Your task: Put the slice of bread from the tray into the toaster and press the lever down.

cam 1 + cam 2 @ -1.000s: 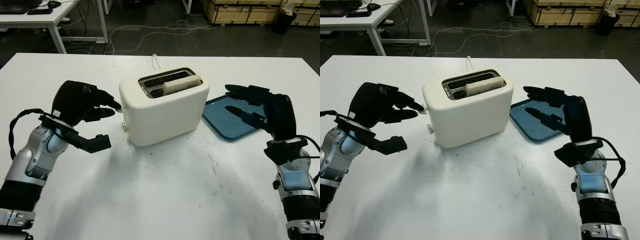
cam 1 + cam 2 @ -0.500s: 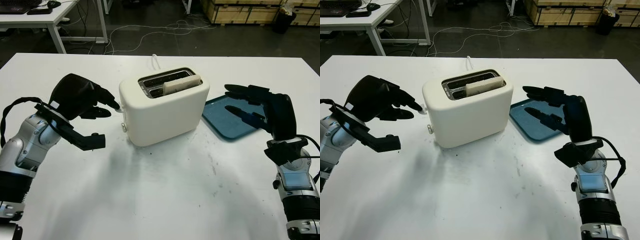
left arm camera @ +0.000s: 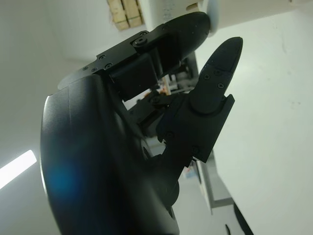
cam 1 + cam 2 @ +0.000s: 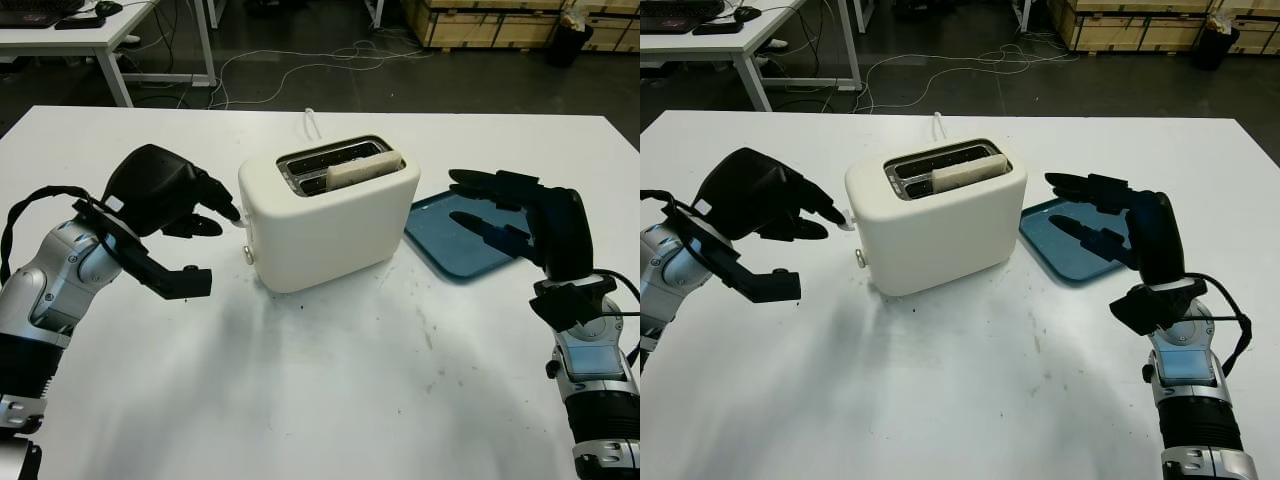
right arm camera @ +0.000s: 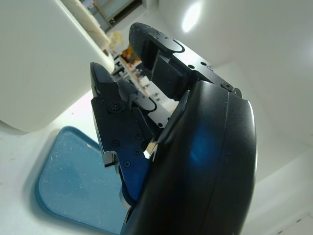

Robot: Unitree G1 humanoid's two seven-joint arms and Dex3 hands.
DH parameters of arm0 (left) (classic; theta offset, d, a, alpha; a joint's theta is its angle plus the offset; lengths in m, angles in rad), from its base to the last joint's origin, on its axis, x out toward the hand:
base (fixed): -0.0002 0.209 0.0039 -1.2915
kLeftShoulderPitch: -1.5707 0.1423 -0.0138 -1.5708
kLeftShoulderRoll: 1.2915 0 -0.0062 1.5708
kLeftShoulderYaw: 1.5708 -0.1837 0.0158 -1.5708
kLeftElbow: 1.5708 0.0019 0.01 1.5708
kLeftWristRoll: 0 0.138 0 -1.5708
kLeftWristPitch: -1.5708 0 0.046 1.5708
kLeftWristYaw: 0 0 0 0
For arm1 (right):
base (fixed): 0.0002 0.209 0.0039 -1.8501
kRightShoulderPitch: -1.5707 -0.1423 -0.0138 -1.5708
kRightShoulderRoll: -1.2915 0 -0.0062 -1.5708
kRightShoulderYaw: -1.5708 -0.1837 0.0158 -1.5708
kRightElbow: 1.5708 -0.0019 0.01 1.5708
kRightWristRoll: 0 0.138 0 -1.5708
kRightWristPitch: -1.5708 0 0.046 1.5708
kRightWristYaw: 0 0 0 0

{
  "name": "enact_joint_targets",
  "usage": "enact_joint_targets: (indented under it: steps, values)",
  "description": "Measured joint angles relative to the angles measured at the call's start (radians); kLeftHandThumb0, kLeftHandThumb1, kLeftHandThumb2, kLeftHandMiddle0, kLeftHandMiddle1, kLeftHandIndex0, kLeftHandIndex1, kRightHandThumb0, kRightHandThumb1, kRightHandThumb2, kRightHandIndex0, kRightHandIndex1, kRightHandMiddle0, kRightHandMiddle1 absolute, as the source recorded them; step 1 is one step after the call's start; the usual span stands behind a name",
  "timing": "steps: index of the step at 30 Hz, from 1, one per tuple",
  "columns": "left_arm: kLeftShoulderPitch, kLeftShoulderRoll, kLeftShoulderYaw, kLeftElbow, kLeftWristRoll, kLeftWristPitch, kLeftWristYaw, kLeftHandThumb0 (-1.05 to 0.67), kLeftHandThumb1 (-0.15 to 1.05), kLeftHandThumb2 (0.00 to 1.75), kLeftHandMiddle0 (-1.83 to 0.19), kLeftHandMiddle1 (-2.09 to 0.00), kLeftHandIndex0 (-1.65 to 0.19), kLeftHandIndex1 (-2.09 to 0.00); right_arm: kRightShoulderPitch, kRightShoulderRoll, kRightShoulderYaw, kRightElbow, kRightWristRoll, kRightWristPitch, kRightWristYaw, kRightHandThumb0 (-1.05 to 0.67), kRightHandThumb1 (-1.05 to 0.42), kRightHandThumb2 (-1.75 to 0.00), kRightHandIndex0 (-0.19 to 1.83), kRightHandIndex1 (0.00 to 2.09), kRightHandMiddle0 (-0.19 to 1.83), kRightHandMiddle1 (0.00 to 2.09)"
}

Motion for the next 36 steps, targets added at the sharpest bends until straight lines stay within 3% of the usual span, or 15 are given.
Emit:
enact_joint_targets:
  steps: [13, 24, 36]
  values:
    - [-0.065, 0.0, -0.043, 0.068, 0.017, -0.026, 0.011, -0.53, 0.67, 0.01, -1.24, -0.73, -1.41, 0.0, 0.008, 0.0, 0.0, -0.005, -0.001, 0.001, -0.001, -0.12, -0.82, 0.0, 1.03, 0.0, 0.93, 0.0]
    - [-0.074, 0.0, -0.048, 0.08, 0.031, -0.034, 0.016, -0.55, 0.69, 0.01, -1.25, -0.7, -1.41, 0.0, 0.009, 0.0, -0.002, -0.01, -0.001, 0.003, -0.001, -0.1, -0.81, 0.0, 1.03, 0.0, 0.93, 0.0]
    - [-0.073, -0.009, -0.048, 0.1, 0.029, -0.046, 0.022, -0.46, 0.64, 0.0, -1.26, -0.76, -1.42, 0.0, 0.009, 0.0, -0.008, -0.01, -0.001, 0.003, 0.0, -0.11, -0.81, 0.0, 1.03, 0.0, 0.94, 0.0]
